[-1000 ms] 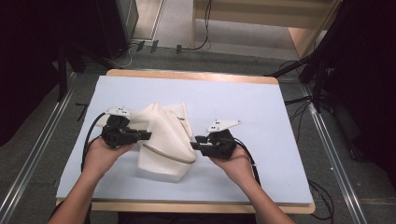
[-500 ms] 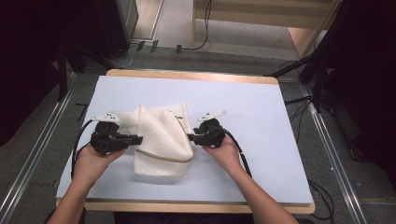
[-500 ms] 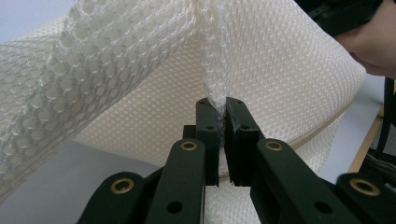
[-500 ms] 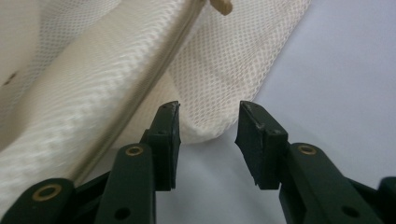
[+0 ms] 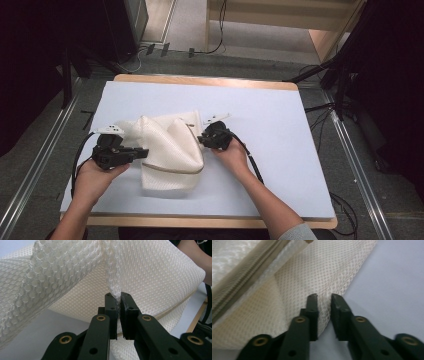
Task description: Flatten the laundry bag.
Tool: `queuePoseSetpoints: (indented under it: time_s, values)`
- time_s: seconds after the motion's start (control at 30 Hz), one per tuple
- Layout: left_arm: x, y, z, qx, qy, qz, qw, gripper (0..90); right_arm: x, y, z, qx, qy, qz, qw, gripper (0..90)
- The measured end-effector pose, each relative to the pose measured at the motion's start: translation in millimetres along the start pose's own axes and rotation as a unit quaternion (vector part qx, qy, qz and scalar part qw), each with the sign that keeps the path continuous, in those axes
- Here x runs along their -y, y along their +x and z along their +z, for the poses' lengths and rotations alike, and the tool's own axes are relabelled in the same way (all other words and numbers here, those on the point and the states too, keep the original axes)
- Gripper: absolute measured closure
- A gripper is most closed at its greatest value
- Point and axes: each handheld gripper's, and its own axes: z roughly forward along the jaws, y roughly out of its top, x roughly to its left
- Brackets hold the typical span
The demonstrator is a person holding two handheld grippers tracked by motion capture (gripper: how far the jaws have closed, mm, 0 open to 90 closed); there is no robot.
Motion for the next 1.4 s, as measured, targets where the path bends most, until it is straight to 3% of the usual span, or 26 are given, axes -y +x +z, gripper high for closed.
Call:
queuePoseSetpoints:
  time_s: [0.07, 0.2, 0.33, 0.6, 0.8, 1.07, 1.4]
  values:
    - [0.3, -0.2, -0.8, -0.001, -0.001, -0.001, 1.0000, 86.4, -0.7, 0.2, -0.5, -0.006, 0.002, 0.005, 1.0000, 86.4]
    - [0.7, -0.3, -2.3, -0.002, -0.005, -0.002, 1.0000, 86.4, -3.1, -2.3, -4.2, -0.009, 0.005, 0.005, 0.9999, 87.6]
    - [-0.5, 1.3, -4.9, -0.005, -0.015, -0.006, 0.9998, 86.5, -4.4, -12.3, -16.3, 0.006, -0.007, 0.002, 1.0000, 88.0]
    - [-3.6, 4.1, -6.9, -0.005, -0.028, -0.011, 0.9995, 86.5, 0.6, -37.5, -37.9, 0.026, -0.020, 0.038, 0.9987, 88.0]
    - [-7.0, 7.8, -6.4, -0.011, -0.038, -0.015, 0.9991, 86.4, 7.5, -62.2, -64.0, 0.048, -0.039, 0.062, 0.9962, 87.9]
    - [-12.0, 28.3, -2.4, -0.014, -0.046, -0.045, 0.9978, 86.4, 28.5, -95.8, -100.9, 0.076, -0.051, 0.093, 0.9914, 87.9]
    - [-17.9, 52.3, 9.8, -0.021, -0.038, -0.071, 0.9966, 86.4, 49.5, -115.5, -120.2, 0.093, -0.047, 0.116, 0.9877, 87.7]
